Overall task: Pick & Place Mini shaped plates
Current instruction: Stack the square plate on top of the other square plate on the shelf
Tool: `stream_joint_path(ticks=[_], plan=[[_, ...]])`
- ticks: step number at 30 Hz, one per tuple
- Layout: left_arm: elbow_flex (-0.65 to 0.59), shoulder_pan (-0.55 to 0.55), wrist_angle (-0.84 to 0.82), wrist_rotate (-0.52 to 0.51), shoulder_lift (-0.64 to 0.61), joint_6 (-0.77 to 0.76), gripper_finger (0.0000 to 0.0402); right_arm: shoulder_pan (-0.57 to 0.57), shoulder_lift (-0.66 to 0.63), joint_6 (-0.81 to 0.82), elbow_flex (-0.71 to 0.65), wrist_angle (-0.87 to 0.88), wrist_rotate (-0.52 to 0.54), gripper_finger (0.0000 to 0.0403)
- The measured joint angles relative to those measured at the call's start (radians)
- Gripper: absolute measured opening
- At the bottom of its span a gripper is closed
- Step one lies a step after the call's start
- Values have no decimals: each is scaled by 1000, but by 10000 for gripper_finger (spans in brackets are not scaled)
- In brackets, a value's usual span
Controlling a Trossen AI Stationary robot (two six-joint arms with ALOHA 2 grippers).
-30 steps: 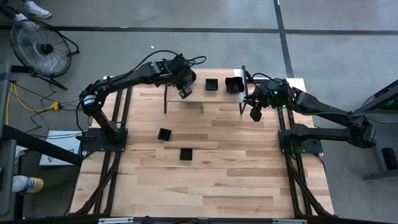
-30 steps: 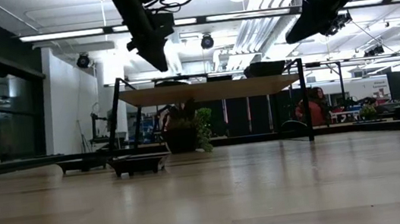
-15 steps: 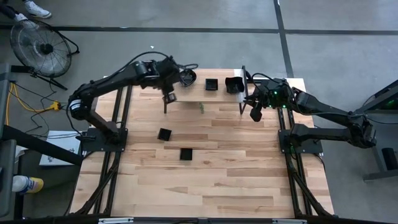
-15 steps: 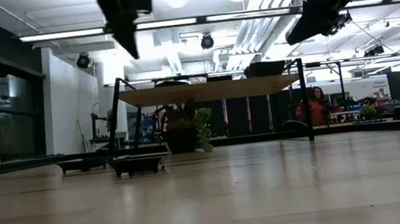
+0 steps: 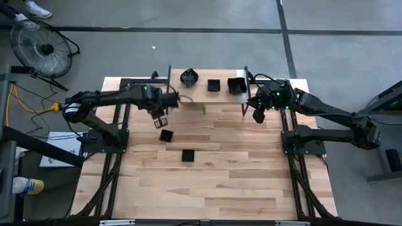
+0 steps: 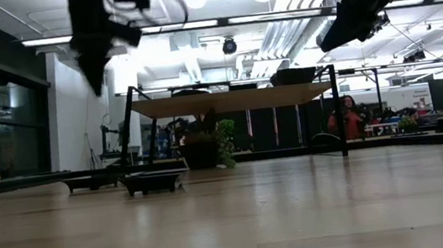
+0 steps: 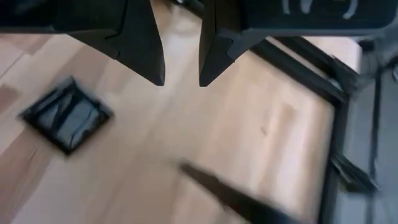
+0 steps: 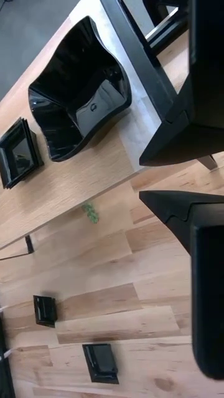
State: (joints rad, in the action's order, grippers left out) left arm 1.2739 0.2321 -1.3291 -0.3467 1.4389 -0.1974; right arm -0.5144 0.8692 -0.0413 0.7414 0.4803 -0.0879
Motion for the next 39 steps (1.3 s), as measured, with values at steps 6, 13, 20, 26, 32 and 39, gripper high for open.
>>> stream_joint_path(ticks=[6,13,20,26,32,39], plan=[[-227,-80,110,76,-49,-143,95,0,0,0,0,3,-15,69],[-447,-129,328,162,-145,-315,95,0,0,-1,0,2,-32,69],[-580,-128,476,230,-225,-414,95,0,0,0,0,2,-35,69],[-650,-127,552,259,-268,-467,95,0,0,-3,0,2,-35,69],[-738,-76,692,309,-287,-488,95,0,0,-4,0,1,-35,69],[-789,-17,830,376,-286,-465,95,0,0,-9,0,1,-35,69]])
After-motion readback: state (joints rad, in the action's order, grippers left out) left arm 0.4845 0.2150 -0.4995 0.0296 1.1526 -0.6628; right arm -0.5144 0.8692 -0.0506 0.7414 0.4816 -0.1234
